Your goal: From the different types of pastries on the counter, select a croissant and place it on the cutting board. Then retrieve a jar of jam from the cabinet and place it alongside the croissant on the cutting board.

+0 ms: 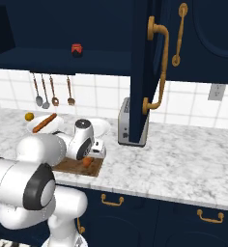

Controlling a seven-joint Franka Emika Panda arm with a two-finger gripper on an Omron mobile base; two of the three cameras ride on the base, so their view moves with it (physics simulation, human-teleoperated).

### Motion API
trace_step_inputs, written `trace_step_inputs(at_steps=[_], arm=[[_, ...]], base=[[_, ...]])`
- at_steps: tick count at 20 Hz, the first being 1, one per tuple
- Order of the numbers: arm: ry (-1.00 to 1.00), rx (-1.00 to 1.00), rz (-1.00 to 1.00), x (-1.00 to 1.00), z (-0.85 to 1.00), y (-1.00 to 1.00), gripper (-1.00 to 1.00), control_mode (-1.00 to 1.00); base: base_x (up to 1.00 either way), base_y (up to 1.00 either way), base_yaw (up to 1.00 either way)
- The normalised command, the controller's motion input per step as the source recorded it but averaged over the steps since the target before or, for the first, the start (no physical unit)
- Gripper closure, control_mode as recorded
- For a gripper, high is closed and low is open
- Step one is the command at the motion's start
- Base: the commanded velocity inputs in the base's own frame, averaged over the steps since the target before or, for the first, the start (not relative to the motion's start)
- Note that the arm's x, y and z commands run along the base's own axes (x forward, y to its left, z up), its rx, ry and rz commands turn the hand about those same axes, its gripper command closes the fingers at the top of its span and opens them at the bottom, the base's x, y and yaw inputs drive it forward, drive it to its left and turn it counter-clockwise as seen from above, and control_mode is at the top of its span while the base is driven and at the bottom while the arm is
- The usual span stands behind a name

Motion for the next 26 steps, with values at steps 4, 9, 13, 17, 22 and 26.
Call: trace_step_inputs(at_steps=[4, 9, 13, 17, 22, 26], arm=[[-0.08, 0.01, 0.0, -0.02, 0.76, -0.02, -1.0, -1.0], [-0.16, 0.0, 0.03, -0.25, 0.99, 0.15, -1.0, -1.0], [-0.18, 0.0, 0.06, -0.1, 1.0, 0.48, -1.0, -1.0], [-0.12, 0.0, 0.04, 0.06, 0.97, 0.38, -1.0, -1.0], [-0.11, -0.02, 0.05, 0.44, 1.0, 0.36, -1.0, -1.0], [-0.09, -0.02, 0.03, 0.56, 1.0, 0.37, -1.0, -1.0]], base=[[0.0, 0.0, 0.0], [0.0, 0.0, 0.0], [0.0, 0.0, 0.0], [0.0, 0.0, 0.0], [0.0, 0.0, 0.0], [0.0, 0.0, 0.0]])
